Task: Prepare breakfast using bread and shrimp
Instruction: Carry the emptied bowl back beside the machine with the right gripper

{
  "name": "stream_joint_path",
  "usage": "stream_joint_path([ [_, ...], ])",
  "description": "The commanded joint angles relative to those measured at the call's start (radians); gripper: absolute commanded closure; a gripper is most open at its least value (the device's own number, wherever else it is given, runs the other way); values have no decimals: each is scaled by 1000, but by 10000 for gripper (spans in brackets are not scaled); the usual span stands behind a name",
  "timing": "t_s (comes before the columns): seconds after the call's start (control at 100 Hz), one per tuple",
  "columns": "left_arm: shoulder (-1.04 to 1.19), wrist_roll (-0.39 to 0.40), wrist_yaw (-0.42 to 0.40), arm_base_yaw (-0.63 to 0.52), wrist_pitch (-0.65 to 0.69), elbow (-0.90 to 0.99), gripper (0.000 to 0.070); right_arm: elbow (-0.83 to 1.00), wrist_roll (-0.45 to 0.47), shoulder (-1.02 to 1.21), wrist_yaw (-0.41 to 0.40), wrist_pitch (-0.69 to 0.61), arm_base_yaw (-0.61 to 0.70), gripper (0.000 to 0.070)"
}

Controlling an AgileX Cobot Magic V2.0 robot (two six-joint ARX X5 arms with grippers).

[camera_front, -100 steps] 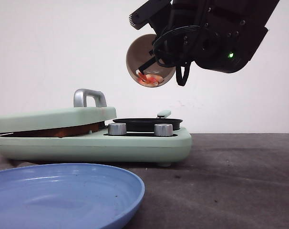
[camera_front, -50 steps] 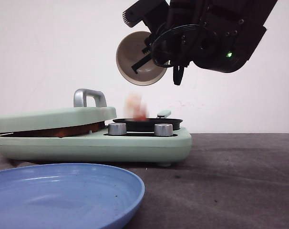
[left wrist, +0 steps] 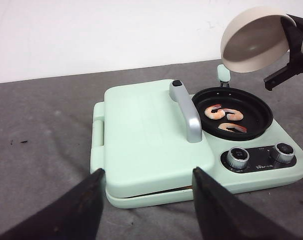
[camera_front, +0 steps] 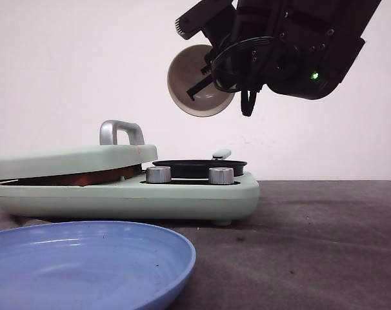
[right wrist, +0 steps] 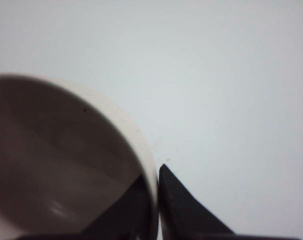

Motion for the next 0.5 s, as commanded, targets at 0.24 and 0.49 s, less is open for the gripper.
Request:
stream_joint_path([
  [0.24,0,6,1,0,10,7,423,11,126,-89,149,-180,10,696],
  [0.49,0,1,1,0,9,7,423,43,431,-349,129,-769,-10,697],
])
